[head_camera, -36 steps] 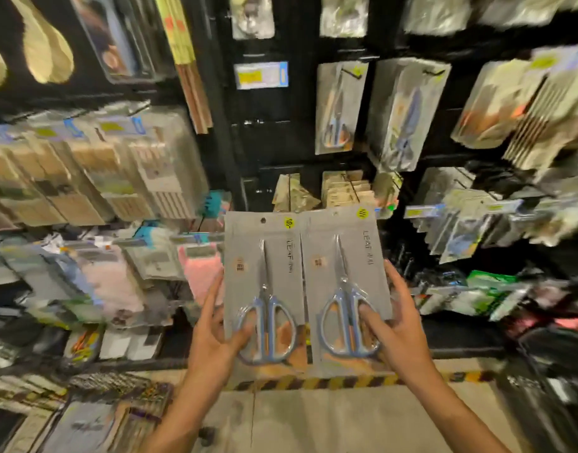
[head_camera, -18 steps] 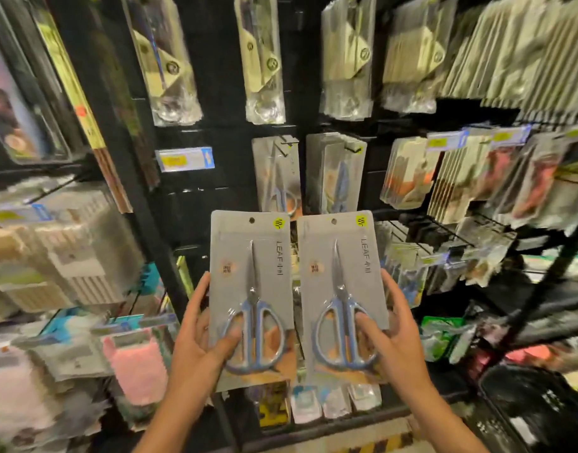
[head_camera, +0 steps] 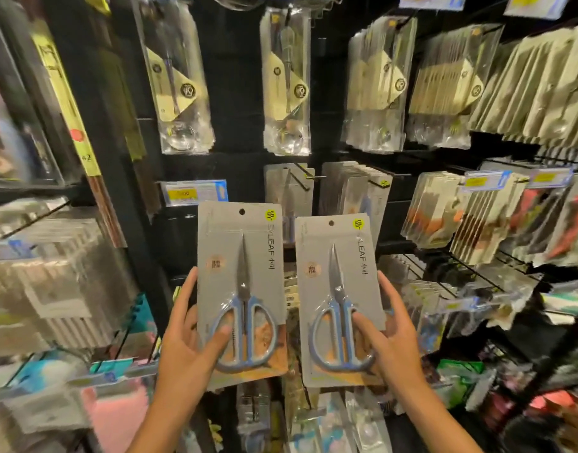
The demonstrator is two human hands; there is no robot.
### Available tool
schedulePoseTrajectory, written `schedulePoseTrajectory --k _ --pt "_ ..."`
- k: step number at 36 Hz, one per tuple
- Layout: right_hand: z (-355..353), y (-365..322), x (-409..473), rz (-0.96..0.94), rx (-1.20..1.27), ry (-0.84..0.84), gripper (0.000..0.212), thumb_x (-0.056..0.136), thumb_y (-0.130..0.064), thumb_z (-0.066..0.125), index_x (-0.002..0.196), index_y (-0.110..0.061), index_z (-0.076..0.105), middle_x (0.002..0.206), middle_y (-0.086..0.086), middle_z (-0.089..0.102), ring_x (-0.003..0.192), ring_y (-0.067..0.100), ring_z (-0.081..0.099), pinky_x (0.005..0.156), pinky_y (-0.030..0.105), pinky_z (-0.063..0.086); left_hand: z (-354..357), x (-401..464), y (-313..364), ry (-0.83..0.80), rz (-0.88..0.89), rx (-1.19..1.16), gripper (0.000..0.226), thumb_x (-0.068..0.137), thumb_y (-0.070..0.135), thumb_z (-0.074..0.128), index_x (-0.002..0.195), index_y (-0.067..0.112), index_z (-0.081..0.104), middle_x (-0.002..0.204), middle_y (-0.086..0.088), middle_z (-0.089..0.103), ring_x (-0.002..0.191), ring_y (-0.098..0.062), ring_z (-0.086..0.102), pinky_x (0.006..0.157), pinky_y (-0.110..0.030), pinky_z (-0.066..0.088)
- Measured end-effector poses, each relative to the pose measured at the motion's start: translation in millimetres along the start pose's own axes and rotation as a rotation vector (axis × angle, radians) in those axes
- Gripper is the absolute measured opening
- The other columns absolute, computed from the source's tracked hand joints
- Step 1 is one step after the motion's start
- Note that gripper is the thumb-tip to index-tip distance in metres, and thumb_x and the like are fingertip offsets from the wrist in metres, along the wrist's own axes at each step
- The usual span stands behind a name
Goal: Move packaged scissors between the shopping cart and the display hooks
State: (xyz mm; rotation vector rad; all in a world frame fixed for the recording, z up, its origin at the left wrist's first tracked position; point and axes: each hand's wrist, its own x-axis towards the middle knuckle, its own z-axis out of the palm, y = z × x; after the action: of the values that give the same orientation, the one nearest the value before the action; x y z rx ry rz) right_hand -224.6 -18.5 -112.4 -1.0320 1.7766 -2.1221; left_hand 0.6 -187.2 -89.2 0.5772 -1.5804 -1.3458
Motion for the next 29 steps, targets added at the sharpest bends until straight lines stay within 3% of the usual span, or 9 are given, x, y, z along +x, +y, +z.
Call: schedulePoseTrajectory --k 2,5,8,14,24,29 --pt "6.2 -0.4 8.4 0.000 -0.003 -0.023 0.069 0.093 0.005 0.062 0.151 -0.022 0.037 0.118 -0.043 0.061 0.109 -0.012 0.062 0.079 0.009 0.053 -0.9 4.9 2.9 -0.010 0.022 0.020 0.089 0.082 0.031 0.084 0.150 0.052 0.032 0.124 0.036 0.063 0.117 0.003 0.063 0.080 -0.012 0.056" --pt "12.4 1.8 22.1 0.000 0.013 -0.040 0.069 0.093 0.004 0.063 0.151 -0.023 0.037 0.120 -0.040 0.061 0.112 -0.009 0.062 0.081 0.010 0.053 -1.9 12.2 2.0 -0.002 0.039 0.061 0.089 0.083 0.016 0.077 0.152 0.047 0.032 0.117 0.038 0.065 0.112 0.006 0.064 0.079 -0.008 0.054" --pt "18.6 0.3 37.5 -0.020 0.018 -0.043 0.069 0.093 0.005 0.063 0.151 -0.022 0.037 0.123 -0.038 0.061 0.115 -0.007 0.062 0.083 0.011 0.053 -1.8 19.5 -0.1 0.008 0.043 0.060 0.089 0.082 0.012 0.073 0.151 0.050 0.032 0.120 0.030 0.067 0.113 0.001 0.066 0.080 -0.012 0.056" --pt "24.1 4.8 65.0 -0.018 0.080 -0.051 0.070 0.093 0.002 0.064 0.152 -0.027 0.037 0.137 -0.016 0.061 0.120 0.008 0.064 0.088 0.023 0.057 2.0 32.2 1.5 0.027 0.089 0.071 0.087 0.083 0.013 0.073 0.150 0.050 0.033 0.131 0.033 0.060 0.120 0.001 0.062 0.087 -0.013 0.055" --pt "28.6 17.4 88.7 -0.020 0.071 -0.082 0.069 0.093 -0.008 0.066 0.150 -0.034 0.038 0.139 -0.010 0.061 0.122 0.010 0.063 0.089 0.021 0.056 8.6 47.6 4.6 0.048 0.106 0.086 0.089 0.078 0.020 0.075 0.148 0.054 0.034 0.134 0.030 0.060 0.122 -0.001 0.061 0.089 -0.018 0.056" --pt "31.8 25.0 96.1 0.016 0.089 -0.102 0.069 0.094 -0.008 0.066 0.153 -0.030 0.037 0.139 -0.008 0.061 0.121 0.012 0.064 0.096 0.031 0.056 10.3 51.8 3.5 0.052 0.091 0.071 0.089 0.078 0.017 0.076 0.146 0.058 0.036 0.141 0.023 0.058 0.126 -0.006 0.060 0.101 -0.038 0.051"
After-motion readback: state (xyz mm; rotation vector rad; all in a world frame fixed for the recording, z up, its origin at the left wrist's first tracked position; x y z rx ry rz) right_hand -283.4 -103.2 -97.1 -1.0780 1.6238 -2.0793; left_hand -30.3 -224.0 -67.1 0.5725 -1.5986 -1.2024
